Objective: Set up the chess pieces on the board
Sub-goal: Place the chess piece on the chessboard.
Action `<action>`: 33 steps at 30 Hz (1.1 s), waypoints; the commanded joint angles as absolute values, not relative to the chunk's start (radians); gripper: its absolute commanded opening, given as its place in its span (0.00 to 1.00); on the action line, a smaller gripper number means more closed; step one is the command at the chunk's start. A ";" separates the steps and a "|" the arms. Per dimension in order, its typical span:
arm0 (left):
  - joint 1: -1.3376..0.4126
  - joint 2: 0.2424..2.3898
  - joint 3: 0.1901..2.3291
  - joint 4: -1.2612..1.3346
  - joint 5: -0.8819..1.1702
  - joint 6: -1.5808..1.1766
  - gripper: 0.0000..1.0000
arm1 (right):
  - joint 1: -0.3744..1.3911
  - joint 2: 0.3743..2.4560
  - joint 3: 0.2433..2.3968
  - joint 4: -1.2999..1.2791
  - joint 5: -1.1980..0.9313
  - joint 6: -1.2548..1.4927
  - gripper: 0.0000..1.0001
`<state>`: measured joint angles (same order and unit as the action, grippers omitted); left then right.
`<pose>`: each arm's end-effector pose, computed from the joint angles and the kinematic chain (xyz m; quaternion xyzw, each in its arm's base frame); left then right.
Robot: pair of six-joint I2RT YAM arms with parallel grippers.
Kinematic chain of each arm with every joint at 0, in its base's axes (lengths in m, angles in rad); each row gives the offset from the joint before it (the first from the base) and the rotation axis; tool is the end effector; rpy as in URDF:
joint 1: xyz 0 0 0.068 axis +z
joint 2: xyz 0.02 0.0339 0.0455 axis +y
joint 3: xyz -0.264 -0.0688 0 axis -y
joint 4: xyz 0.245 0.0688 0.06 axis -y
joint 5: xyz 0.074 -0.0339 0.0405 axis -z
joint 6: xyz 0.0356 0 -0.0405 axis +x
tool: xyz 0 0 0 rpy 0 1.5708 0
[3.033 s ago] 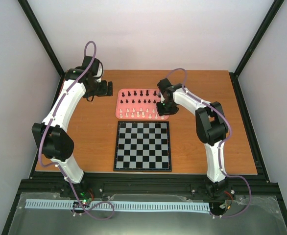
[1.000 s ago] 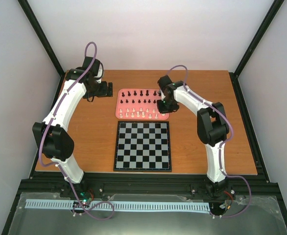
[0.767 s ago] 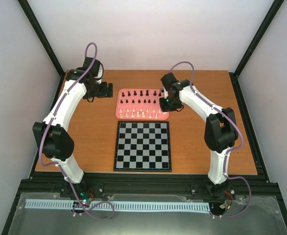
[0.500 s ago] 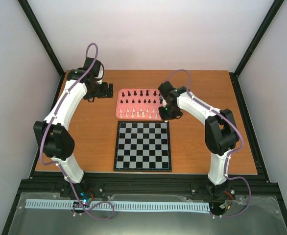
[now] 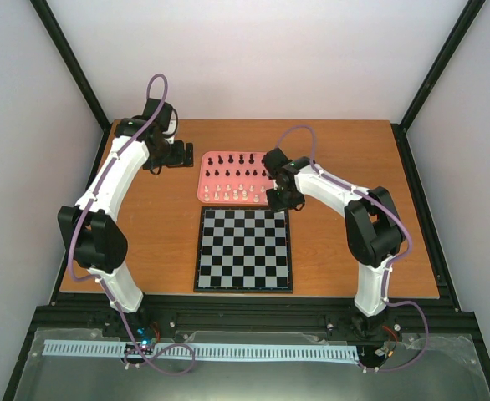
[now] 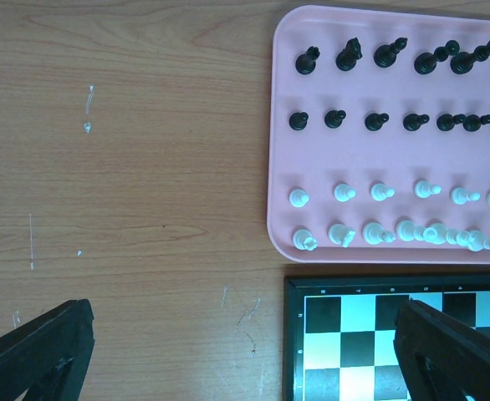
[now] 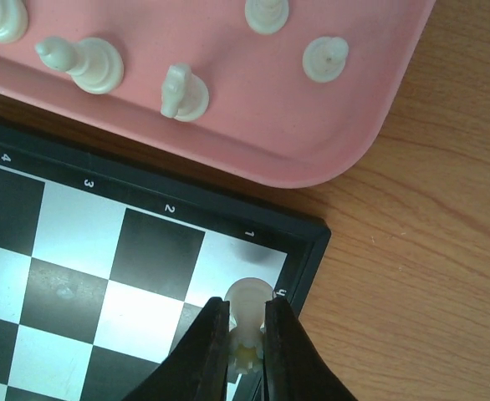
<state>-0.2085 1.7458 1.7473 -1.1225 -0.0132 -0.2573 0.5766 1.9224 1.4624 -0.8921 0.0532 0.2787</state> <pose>0.3509 -0.0738 0.3351 -0.0253 0.9745 -0.0452 0.2185 0.3203 0.2060 0.1994 -0.1446 0.9831 0.0212 0.1102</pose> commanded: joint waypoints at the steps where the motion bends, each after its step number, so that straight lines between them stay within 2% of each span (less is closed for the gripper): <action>1: -0.209 1.757 1.755 -1.117 -0.008 -0.246 1.00 | 0.580 1.912 1.459 -0.874 0.085 0.293 0.03; 33: -0.209 1.763 1.756 -1.119 -0.014 -0.244 1.00 | 0.580 1.992 1.481 -0.881 0.018 0.258 0.03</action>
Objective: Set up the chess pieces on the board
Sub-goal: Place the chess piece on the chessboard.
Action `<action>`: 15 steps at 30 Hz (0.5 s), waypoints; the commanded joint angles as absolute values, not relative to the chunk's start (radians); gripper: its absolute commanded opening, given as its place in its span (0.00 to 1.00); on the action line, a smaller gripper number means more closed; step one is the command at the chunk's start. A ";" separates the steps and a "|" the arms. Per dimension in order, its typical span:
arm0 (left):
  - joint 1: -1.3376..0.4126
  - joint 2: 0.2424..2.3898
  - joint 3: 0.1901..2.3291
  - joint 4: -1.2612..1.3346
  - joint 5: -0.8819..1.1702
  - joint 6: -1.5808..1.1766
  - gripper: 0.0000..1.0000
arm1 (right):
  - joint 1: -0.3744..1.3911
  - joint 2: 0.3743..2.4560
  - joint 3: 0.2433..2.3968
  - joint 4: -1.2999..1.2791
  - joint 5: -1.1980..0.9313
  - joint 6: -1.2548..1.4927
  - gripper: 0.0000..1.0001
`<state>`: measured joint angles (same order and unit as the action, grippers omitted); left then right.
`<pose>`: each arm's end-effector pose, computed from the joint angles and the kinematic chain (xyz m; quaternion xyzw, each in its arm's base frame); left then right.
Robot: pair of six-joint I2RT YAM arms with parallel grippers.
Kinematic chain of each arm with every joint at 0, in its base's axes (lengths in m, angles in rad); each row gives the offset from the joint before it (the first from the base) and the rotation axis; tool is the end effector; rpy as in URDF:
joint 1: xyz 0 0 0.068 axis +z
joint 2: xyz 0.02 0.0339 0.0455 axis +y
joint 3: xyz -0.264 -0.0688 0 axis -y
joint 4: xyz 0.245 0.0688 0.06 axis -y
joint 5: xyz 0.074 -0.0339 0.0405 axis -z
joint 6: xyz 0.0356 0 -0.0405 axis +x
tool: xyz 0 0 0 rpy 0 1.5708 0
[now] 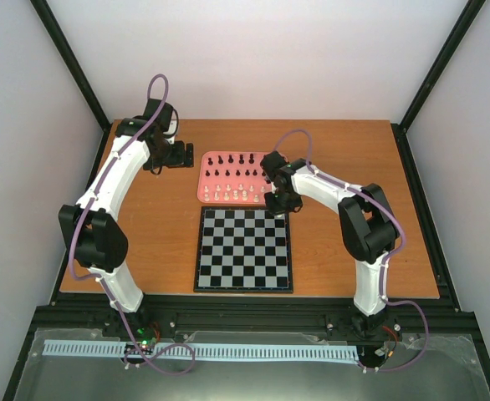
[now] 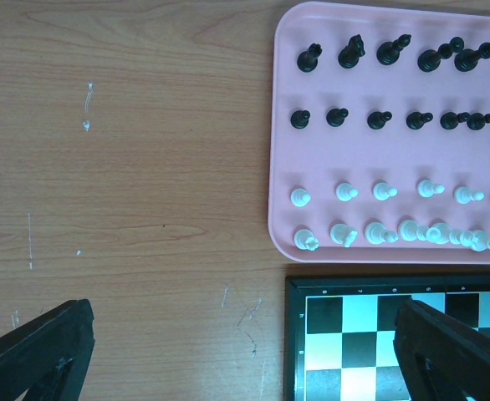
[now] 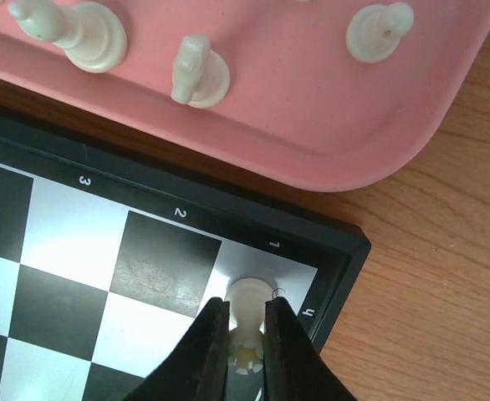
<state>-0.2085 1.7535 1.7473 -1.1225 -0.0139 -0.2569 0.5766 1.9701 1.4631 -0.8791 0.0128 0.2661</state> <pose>0.3525 -0.0741 0.3325 -0.0251 0.9753 -0.0440 0.2149 0.3239 0.2101 0.1825 -0.1534 0.9838 0.0319 0.0868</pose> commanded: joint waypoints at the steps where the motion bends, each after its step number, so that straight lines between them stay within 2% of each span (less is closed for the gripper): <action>1: -0.209 1.763 1.756 -1.119 -0.014 -0.244 1.00 | 0.580 1.995 1.482 -0.882 0.018 0.258 0.03; 15: -0.209 1.763 1.758 -1.117 -0.015 -0.242 1.00 | 0.579 1.989 1.488 -0.881 0.031 0.260 0.29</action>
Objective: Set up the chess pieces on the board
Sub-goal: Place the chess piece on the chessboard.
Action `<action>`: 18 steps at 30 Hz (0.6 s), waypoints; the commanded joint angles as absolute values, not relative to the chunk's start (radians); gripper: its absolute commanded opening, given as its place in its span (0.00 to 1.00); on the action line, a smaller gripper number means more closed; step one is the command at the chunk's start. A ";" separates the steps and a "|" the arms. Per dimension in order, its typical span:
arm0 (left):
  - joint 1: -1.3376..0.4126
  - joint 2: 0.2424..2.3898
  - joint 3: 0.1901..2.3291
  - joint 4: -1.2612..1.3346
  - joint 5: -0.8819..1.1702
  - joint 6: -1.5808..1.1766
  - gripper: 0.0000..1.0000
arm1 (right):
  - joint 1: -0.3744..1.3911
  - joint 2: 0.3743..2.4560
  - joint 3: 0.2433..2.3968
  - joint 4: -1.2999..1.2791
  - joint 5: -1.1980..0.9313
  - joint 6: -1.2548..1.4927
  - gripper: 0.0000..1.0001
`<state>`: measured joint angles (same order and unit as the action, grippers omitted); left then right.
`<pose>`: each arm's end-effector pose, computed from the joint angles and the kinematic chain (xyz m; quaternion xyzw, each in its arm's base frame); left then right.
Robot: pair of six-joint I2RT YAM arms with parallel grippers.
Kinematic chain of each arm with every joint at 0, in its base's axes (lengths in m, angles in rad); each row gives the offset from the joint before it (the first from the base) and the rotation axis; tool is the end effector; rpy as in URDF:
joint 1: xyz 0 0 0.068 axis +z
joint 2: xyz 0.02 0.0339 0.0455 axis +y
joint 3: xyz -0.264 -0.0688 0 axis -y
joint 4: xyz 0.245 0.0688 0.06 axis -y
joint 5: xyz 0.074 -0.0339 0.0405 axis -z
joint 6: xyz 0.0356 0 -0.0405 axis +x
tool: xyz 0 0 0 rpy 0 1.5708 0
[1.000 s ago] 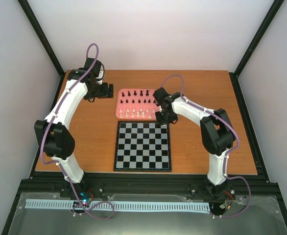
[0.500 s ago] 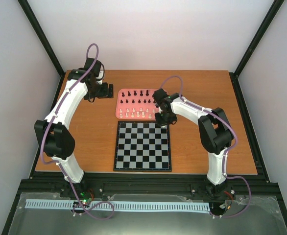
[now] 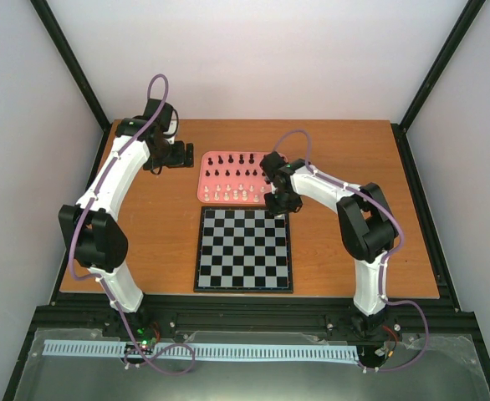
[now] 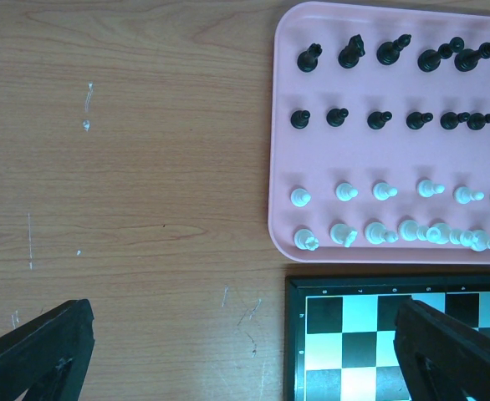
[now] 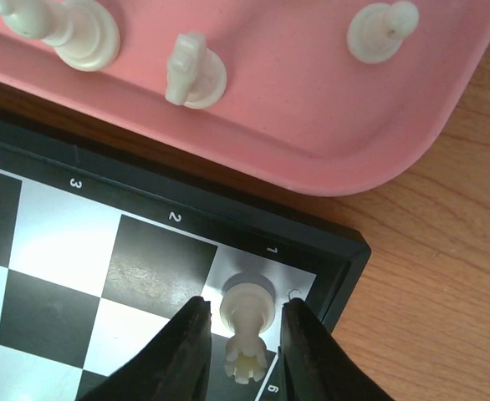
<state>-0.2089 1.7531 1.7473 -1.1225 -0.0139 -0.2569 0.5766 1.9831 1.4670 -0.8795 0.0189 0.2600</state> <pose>0.3524 -0.0742 0.3327 -0.0249 0.9753 -0.0440 0.2151 0.3253 0.2107 0.1787 -0.1562 0.9838 0.0269 0.0838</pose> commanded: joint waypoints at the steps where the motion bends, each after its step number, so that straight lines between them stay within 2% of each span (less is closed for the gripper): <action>1: -0.209 1.763 1.758 -1.117 -0.015 -0.242 1.00 | 0.580 1.985 1.486 -0.880 0.027 0.259 0.31; 11: -0.209 1.762 1.761 -1.120 -0.018 -0.242 1.00 | 0.581 1.938 1.565 -0.915 0.011 0.244 0.49; 18: -0.209 1.766 1.765 -1.118 -0.014 -0.244 1.00 | 0.580 2.018 1.811 -0.993 0.018 0.211 0.49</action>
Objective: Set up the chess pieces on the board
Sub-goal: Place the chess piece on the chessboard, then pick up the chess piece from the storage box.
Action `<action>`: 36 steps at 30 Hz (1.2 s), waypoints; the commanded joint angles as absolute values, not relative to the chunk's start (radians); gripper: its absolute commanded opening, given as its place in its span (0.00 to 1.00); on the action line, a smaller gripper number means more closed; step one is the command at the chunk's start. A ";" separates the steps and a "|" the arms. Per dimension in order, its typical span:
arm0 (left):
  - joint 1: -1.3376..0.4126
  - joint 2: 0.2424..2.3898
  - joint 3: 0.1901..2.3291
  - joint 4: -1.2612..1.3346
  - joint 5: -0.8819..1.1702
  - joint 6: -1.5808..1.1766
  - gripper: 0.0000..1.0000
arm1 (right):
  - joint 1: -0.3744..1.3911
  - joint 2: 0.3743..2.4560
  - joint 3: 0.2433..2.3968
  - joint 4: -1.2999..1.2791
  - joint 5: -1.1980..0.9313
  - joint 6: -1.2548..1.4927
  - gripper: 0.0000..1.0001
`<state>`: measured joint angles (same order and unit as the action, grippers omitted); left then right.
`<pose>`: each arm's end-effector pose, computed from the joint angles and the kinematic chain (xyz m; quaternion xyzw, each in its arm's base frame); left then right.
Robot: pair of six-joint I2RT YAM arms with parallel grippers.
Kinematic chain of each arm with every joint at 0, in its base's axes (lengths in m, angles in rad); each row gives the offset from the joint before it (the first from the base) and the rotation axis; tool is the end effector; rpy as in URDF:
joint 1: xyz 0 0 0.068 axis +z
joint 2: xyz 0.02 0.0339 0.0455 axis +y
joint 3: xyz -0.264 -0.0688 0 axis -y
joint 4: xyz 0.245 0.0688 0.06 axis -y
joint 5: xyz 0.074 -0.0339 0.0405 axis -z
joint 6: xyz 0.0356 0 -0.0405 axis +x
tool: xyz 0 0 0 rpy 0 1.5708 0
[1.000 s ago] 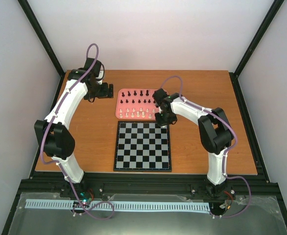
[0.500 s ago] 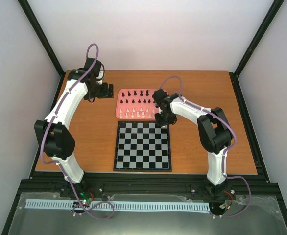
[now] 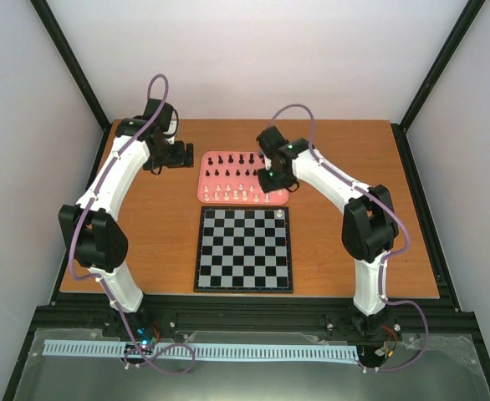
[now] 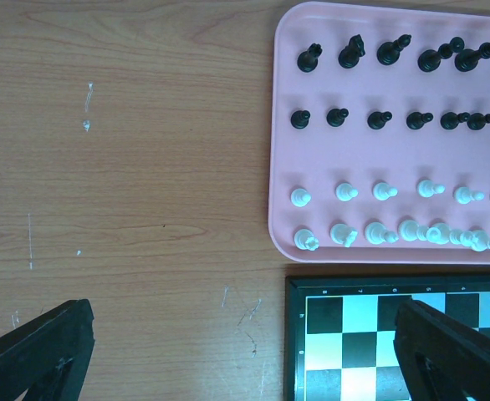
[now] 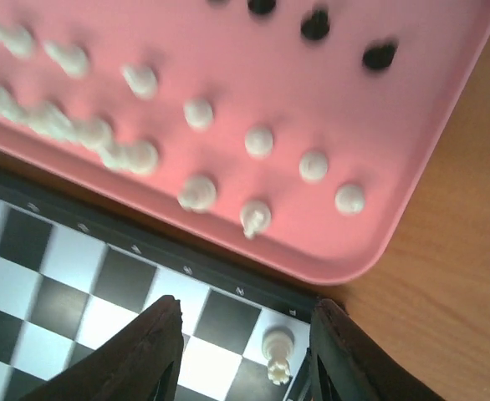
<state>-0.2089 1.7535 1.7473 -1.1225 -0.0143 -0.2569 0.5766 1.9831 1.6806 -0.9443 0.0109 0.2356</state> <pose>0.3525 -0.0742 0.3325 -0.0250 0.9753 -0.0438 0.2149 0.3460 0.2245 0.2358 -0.1666 0.9727 0.0588 0.1503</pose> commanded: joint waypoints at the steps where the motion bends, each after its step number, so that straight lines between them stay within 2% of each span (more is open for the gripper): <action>1: -0.208 1.767 1.767 -1.120 -0.014 -0.243 1.00 | 0.580 2.042 1.839 -1.002 0.020 0.210 0.48; 6: -0.209 1.766 1.773 -1.126 -0.019 -0.241 1.00 | 0.578 2.146 1.947 -1.036 0.021 0.225 0.43; 12: -0.209 1.762 1.769 -1.127 -0.023 -0.239 1.00 | 0.571 2.193 1.943 -1.049 -0.005 0.264 0.36; 21: -0.209 1.767 1.762 -1.125 -0.022 -0.241 1.00 | 0.569 2.188 1.869 -1.033 -0.015 0.272 0.35; 36: -0.209 1.782 1.780 -1.131 -0.026 -0.239 1.00 | 0.543 2.250 1.892 -1.026 -0.041 0.264 0.33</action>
